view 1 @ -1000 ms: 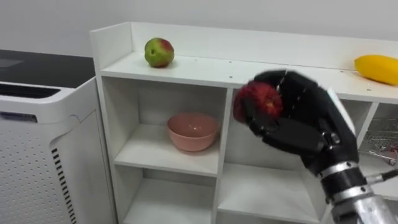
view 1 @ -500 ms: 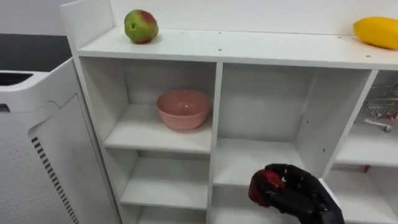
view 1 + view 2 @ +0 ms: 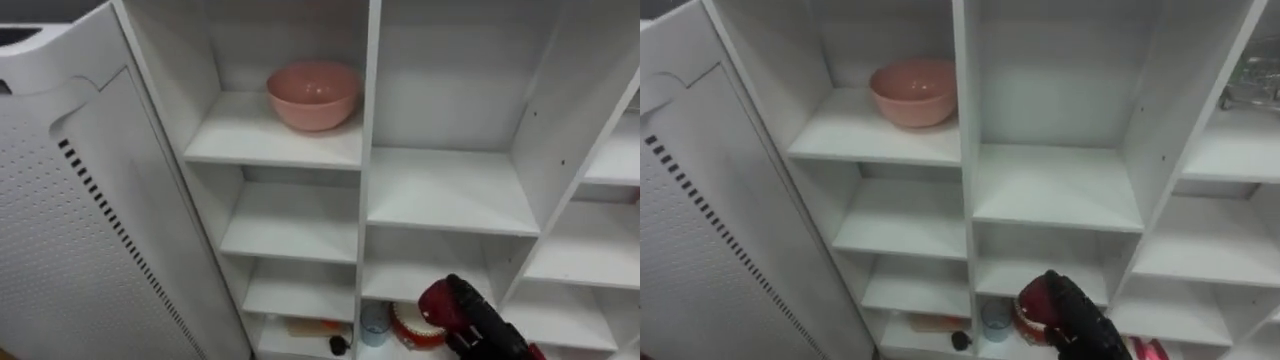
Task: Arrange fruit in the closet
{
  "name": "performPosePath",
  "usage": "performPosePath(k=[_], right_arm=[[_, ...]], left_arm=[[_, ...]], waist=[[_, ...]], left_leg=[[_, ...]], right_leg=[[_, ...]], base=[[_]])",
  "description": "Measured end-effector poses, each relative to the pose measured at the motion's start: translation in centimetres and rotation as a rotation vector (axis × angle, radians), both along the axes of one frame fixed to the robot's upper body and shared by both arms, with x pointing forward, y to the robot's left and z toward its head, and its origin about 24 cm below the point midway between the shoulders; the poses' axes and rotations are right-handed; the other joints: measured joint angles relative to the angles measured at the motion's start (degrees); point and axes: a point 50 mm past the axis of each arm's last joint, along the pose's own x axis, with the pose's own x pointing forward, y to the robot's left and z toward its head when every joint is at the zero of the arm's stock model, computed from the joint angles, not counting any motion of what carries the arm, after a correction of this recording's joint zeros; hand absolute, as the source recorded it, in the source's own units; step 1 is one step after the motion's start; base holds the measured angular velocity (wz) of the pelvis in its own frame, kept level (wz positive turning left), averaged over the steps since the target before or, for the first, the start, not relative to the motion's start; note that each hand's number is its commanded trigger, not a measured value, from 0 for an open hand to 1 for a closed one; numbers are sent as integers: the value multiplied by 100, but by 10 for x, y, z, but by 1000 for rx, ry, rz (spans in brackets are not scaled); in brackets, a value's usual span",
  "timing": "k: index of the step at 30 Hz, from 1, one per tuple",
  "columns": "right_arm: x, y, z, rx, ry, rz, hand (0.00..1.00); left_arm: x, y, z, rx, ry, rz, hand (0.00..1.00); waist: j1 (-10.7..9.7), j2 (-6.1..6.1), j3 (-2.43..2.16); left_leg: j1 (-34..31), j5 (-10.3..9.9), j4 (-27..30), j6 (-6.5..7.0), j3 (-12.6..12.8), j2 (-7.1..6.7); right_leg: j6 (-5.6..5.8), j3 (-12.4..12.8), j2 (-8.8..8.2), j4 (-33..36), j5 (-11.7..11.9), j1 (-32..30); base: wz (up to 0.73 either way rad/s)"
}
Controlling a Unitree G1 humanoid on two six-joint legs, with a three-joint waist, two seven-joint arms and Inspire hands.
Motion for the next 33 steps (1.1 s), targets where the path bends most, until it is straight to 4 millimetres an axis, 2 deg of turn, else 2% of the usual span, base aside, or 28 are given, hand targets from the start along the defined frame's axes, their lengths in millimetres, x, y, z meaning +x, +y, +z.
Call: performPosePath(k=[4,7,10,13,18,21,29,33], right_arm=[[8,-4,4,63,-9,-42,100],[19,-8,14,119,-28,-77,100],[29,-11,27,197,-81,-106,100],[34,-22,34,254,-95,-157,100],[55,-38,74,290,-208,-200,100],[63,-41,91,283,-251,-205,100],[66,-57,107,288,-242,-290,100],[67,-63,115,284,-230,-328,100]], left_arm=[[2,0,1,2,1,3,0],[3,0,1,-13,-9,36,0],[5,-3,1,-12,-10,16,0],[5,-4,1,-13,-7,5,0],[13,-6,3,-18,-40,-12,0],[13,-5,3,-16,-45,-13,0],[14,-2,5,-1,-46,-48,0],[15,4,7,28,-65,-52,0]], waist=[[139,24,-9],[191,51,-4],[232,63,-1],[275,92,2],[421,90,5],[445,84,7],[429,87,1],[445,97,-5]], left_leg=[[-489,3,236,-7,-17,9],[-866,-10,497,-7,-27,2],[-1192,-12,636,-2,-25,-2],[-1450,-23,762,15,-20,-4],[-2062,-30,1046,36,-8,-114],[-2242,-30,1129,36,-8,-144],[-2657,-47,1350,66,-32,-185],[-2867,-81,1502,122,-31,-193]], right_leg=[[-38,3,-56,252,-35,-493],[-69,11,-80,516,-63,-859],[-105,-49,-175,663,-115,-1161],[-93,-94,-226,825,-165,-1375],[-120,-48,-402,1293,-272,-2059],[-143,-54,-462,1431,-312,-2254],[-148,-149,-590,1630,-394,-2581],[-128,-123,-575,1732,-405,-2770]], base=[[2],[3],[8],[23],[11],[6],[8],[2]])
